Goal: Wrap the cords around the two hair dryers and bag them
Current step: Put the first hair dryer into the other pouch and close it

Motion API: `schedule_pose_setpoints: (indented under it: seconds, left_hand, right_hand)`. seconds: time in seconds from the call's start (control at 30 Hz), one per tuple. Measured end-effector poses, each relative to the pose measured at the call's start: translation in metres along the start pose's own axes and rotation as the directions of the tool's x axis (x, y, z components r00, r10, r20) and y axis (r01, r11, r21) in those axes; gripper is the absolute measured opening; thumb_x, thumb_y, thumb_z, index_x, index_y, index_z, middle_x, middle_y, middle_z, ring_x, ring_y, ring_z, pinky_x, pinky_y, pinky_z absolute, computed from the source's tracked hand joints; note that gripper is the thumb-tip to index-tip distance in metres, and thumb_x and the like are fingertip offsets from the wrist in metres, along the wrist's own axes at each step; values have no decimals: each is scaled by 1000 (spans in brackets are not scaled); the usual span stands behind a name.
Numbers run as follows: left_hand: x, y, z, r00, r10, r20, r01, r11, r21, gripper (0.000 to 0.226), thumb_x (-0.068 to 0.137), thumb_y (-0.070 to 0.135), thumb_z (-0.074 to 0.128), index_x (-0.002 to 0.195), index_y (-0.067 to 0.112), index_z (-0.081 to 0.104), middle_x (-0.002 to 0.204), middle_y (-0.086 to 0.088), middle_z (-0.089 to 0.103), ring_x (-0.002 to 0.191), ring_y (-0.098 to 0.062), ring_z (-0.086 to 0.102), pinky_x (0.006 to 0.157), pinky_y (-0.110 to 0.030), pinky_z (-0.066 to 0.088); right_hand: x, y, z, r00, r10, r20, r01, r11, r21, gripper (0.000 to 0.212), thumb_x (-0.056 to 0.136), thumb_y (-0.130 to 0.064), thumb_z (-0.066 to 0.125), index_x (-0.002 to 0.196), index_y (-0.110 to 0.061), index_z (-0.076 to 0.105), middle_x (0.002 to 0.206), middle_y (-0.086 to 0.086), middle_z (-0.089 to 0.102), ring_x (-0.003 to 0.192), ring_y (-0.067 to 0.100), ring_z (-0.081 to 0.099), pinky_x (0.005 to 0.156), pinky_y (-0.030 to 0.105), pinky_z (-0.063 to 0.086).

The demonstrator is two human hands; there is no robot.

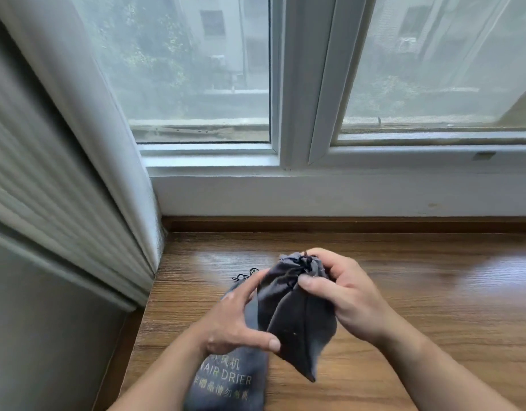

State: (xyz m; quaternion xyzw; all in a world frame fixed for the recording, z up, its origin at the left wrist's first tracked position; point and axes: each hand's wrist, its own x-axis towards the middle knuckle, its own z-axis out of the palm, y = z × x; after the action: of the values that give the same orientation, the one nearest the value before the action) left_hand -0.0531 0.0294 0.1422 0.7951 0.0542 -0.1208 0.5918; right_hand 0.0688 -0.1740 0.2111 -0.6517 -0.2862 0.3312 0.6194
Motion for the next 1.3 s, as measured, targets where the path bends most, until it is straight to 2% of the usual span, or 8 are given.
schedule_pose_setpoints:
  seconds: [0.23, 0.4, 0.63, 0.73, 0.87, 1.0, 1.17, 1.3]
  left_hand:
    - [-25, -27, -36, 988, -39, -152, 44, 998, 33, 123, 52, 50, 100, 153, 47, 30, 150, 19, 53, 141, -5, 49, 119, -42, 42]
    - [-49, -72, -39, 925, -198, -324, 134, 969, -209, 99, 52, 41, 104, 138, 26, 57, 134, -1, 71, 129, -23, 65, 111, -56, 49]
    - [-76, -108, -57, 784, -409, -467, 153, 856, -493, 82, 50, 32, 100, 123, 16, 68, 118, -6, 79, 112, -28, 74, 104, -56, 55]
    - [-83, -126, -75, 717, -507, -478, 174, 795, -581, 80, 48, 34, 100, 121, 16, 71, 114, -7, 80, 109, -30, 76, 102, -57, 56]
    - [-81, -146, -100, 680, -571, -460, 259, 774, -578, 79, 47, 44, 97, 117, 18, 72, 108, -1, 81, 102, -22, 78, 97, -51, 60]
    - [-68, -168, -112, 644, -641, -418, 400, 748, -529, 81, 47, 66, 91, 112, 22, 71, 106, 3, 81, 95, -17, 78, 93, -46, 63]
    - [-54, -205, -122, 575, -729, -372, 490, 671, -557, 97, 36, 83, 87, 110, 22, 72, 106, -2, 80, 93, -24, 78, 91, -49, 63]
    - [-40, -211, -122, 510, -742, -435, 527, 670, -523, 85, 61, 73, 85, 122, 17, 66, 120, -6, 72, 104, -27, 72, 98, -45, 58]
  right_hand:
    - [66, 6, 48, 994, 74, 85, -101, 921, 375, 21, 85, -9, 59, 101, 1, 69, 98, 23, 64, 94, 34, 60, 87, 42, 49]
    - [103, 19, 86, 981, 185, 51, -190, 896, 401, 20, 79, -11, 60, 94, -6, 73, 88, 15, 69, 83, 26, 65, 80, 37, 51]
    - [131, 68, 128, 945, 328, -16, -326, 943, 67, 41, 97, -24, 67, 135, -17, 54, 124, 4, 68, 108, 10, 67, 87, 29, 54]
    - [114, 102, 150, 875, 478, 75, -469, 876, -115, 78, 86, -40, 79, 149, -27, 34, 125, -8, 62, 104, -1, 65, 78, 22, 54]
    - [91, 152, 189, 836, 521, 169, -446, 827, -343, 102, 62, -55, 91, 146, -35, 37, 128, -14, 66, 116, 4, 66, 106, 37, 53]
    - [88, 181, 211, 853, 519, 62, -465, 808, -361, 80, 69, -27, 91, 138, -28, 49, 122, -14, 69, 112, 1, 65, 104, 30, 52]
    - [97, 190, 207, 807, 571, -149, -577, 711, -402, 40, 86, 5, 68, 111, -26, 62, 71, -5, 61, 59, 11, 64, 63, 36, 63]
    - [96, 194, 208, 850, 473, -232, -520, 680, -517, 47, 86, -3, 56, 122, -32, 60, 76, -8, 71, 74, 11, 71, 70, 29, 56]
